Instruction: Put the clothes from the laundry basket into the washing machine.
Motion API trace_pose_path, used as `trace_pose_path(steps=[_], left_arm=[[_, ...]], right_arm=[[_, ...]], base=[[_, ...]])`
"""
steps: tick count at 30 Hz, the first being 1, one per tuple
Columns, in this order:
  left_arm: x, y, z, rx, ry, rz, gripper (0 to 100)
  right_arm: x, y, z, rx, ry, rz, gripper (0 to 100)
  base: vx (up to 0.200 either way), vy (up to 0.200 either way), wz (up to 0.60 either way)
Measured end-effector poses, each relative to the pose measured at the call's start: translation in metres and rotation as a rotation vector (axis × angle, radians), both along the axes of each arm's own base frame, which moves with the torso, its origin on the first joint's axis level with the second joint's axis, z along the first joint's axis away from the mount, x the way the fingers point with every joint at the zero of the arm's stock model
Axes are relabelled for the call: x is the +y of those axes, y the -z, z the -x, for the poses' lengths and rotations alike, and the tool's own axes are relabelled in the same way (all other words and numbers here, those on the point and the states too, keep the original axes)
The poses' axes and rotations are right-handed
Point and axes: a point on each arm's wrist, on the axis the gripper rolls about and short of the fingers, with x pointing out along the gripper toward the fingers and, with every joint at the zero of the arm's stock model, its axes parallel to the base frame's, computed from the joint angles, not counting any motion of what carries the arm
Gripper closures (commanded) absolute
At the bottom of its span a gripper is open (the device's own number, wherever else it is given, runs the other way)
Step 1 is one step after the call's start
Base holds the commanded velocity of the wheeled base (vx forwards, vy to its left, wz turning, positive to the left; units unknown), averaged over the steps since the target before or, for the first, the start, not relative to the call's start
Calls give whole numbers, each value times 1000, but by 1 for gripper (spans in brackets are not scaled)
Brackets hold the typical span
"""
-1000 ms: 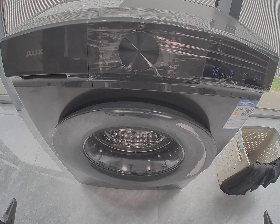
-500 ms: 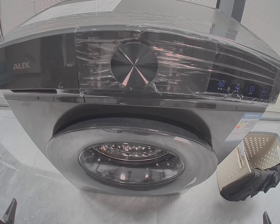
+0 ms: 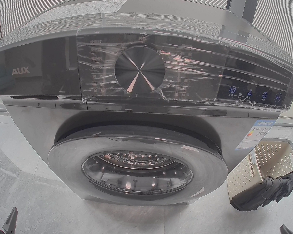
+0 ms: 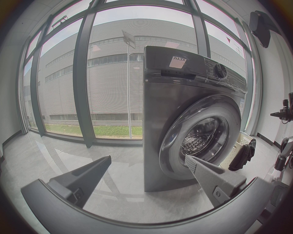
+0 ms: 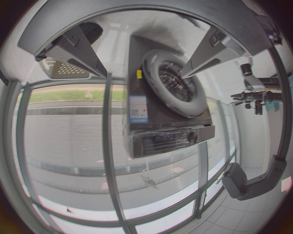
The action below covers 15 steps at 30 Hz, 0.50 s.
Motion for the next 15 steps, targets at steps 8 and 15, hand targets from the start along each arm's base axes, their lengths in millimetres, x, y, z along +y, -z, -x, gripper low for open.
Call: trace_pose_path(steps=[8, 15], left_arm=[[0, 0, 0, 0, 0, 0, 0], [0, 0, 0, 0, 0, 0, 0]], right_arm=[[5, -16, -55, 182, -171, 50, 0], [19, -20, -116, 297, -269, 78, 0]], base=[[0, 0, 0], [0, 0, 0]])
